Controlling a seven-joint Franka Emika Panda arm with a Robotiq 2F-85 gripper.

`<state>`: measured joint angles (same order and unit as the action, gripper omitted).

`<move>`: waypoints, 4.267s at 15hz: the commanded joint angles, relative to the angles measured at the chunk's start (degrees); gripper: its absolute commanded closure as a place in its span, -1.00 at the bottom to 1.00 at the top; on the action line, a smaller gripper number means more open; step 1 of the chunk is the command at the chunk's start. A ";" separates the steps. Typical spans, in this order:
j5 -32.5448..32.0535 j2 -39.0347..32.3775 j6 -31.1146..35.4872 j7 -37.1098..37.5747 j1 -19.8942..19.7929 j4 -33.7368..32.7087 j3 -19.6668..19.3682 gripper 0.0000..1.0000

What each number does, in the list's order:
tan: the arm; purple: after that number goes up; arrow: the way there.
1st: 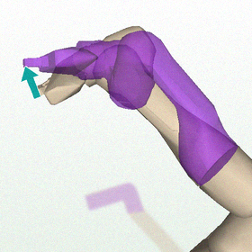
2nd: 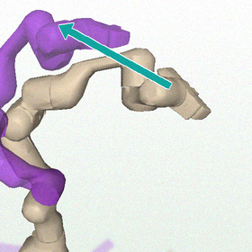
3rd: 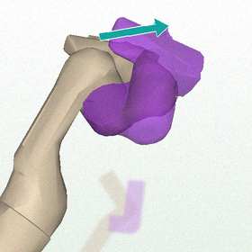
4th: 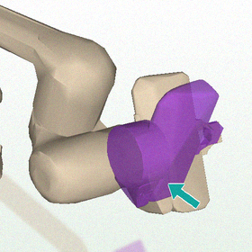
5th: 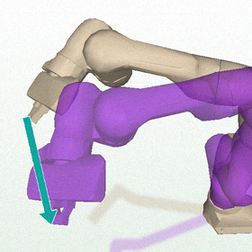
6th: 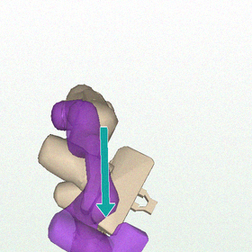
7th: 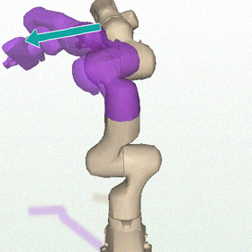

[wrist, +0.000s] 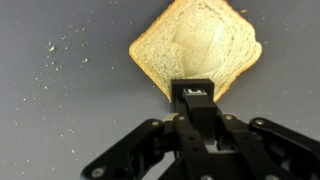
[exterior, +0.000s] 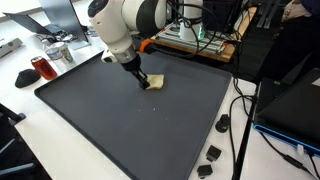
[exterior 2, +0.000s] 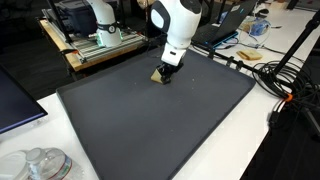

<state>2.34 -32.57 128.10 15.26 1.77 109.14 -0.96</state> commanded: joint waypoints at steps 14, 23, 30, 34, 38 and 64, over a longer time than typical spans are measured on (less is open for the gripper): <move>1.40 2.23 24.20 4.95 2.37 13.61 -0.31 0.89; 0.88 1.24 23.53 9.59 4.46 12.93 -2.00 0.89; -2.57 -0.80 18.38 13.90 7.05 8.83 -4.47 0.89; -8.06 -1.15 16.46 9.40 7.41 8.07 -4.56 0.89; -12.13 -1.01 18.96 0.41 6.25 9.15 -3.38 0.89; -7.34 8.91 17.89 -12.20 -0.55 17.24 1.24 0.89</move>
<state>-5.74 -27.20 144.33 0.38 0.19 120.45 1.75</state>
